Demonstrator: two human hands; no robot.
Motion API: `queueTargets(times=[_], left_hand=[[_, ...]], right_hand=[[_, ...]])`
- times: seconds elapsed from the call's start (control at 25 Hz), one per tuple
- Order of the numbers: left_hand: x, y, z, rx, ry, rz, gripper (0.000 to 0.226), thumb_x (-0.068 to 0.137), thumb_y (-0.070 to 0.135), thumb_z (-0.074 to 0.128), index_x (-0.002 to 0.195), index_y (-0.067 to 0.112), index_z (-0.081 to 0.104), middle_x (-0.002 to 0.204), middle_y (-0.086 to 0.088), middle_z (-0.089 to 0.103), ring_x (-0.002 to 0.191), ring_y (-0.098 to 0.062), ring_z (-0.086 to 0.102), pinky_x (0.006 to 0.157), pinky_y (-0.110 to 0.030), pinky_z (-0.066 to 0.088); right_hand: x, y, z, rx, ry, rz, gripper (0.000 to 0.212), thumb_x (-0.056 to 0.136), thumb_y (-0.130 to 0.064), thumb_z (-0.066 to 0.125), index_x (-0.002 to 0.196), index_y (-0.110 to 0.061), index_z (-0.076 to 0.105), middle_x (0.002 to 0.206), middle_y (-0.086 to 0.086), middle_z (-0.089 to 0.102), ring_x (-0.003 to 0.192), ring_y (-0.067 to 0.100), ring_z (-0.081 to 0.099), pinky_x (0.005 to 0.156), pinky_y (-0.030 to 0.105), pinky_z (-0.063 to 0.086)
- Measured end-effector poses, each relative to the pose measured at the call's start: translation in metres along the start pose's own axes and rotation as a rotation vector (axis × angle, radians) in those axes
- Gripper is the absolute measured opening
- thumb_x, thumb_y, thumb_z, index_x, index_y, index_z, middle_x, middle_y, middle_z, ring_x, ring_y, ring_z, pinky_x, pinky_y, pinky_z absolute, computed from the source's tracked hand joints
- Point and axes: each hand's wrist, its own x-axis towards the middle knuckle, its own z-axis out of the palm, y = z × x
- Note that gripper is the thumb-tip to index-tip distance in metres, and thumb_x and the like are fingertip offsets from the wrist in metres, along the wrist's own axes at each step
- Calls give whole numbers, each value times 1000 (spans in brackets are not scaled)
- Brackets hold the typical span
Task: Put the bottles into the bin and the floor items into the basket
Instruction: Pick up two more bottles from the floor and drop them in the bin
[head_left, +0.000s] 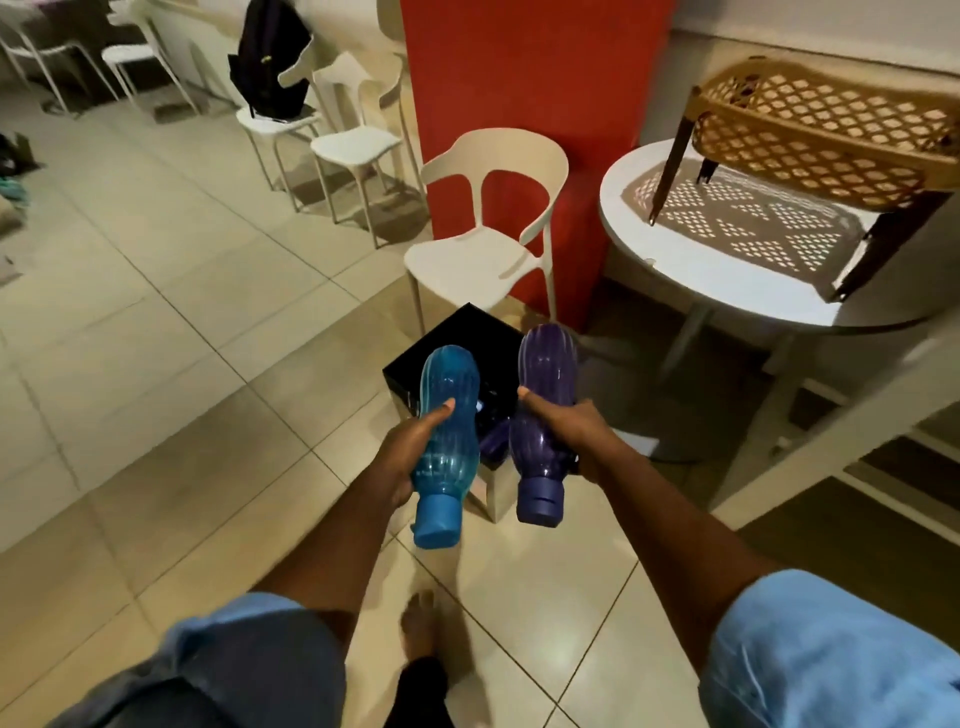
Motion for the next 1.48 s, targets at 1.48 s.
queueTargets(times=[1.48], left_hand=[[272,82,-37,524,-75,93,62,96,41,50,151,19,30,149,-10,43,135,-26,45,109,-46,42]], right_hand=[[218,-28,103,-326,275,-112,74,82,-38,74,140,-12,36,138,6,54,125,22,54,94,25,44]])
